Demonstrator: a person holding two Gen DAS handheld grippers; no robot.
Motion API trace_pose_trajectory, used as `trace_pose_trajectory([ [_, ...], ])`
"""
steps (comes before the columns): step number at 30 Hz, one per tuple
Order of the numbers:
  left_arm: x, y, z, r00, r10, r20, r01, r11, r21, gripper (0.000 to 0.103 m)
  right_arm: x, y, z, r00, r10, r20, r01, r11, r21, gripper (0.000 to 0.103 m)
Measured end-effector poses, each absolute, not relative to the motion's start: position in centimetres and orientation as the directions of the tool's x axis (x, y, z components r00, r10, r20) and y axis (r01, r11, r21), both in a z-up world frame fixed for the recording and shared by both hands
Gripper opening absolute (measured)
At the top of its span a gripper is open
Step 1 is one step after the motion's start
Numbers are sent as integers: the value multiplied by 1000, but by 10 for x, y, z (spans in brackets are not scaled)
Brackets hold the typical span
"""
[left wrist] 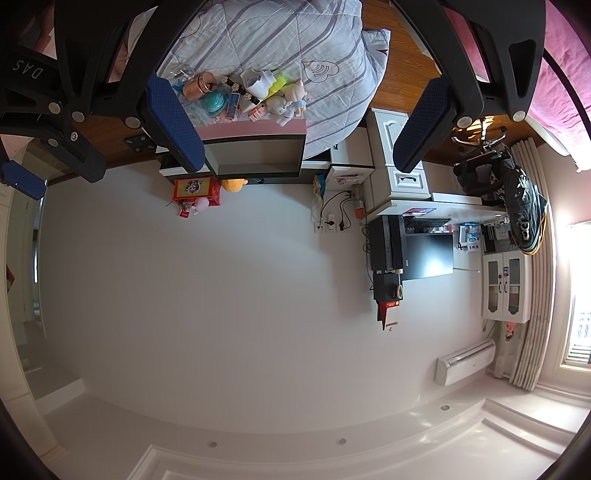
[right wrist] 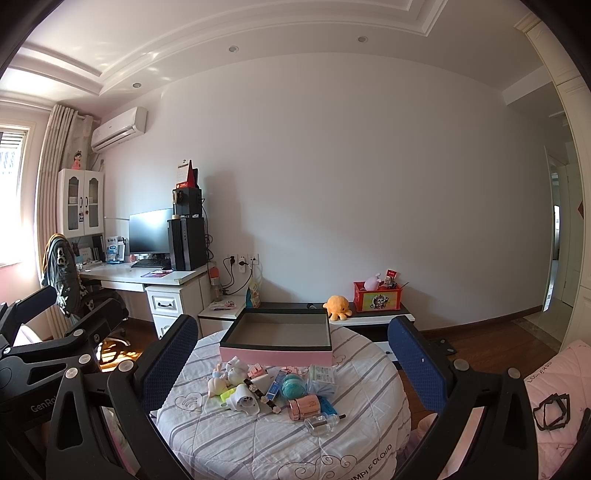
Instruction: Organize rigid objects
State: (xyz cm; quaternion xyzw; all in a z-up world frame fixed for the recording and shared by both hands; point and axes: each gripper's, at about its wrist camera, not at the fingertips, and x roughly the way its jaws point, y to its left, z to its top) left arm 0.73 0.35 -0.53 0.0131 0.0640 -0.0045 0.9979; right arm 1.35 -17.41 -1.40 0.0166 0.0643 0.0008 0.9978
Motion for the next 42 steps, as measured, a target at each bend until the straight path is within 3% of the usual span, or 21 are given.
trace_pose_trajectory([
  [16,27,9,-32,986,-30,-164,36,999,37,103,28,-176,-34,985,5,-172,0,1000,31,103],
  [23,82,10,-87,936,-97,-339,105,994,5,103,72,-189,-84,947,6,-320,7,999,39,103],
  [32,159,-6,-173,803,-87,-589,98,995,-13,103,137,-224,-173,833,21,-552,29,996,82,103],
  [42,235,-31,-224,690,-43,-723,42,999,-20,103,174,-258,-215,781,66,-621,31,989,144,103],
])
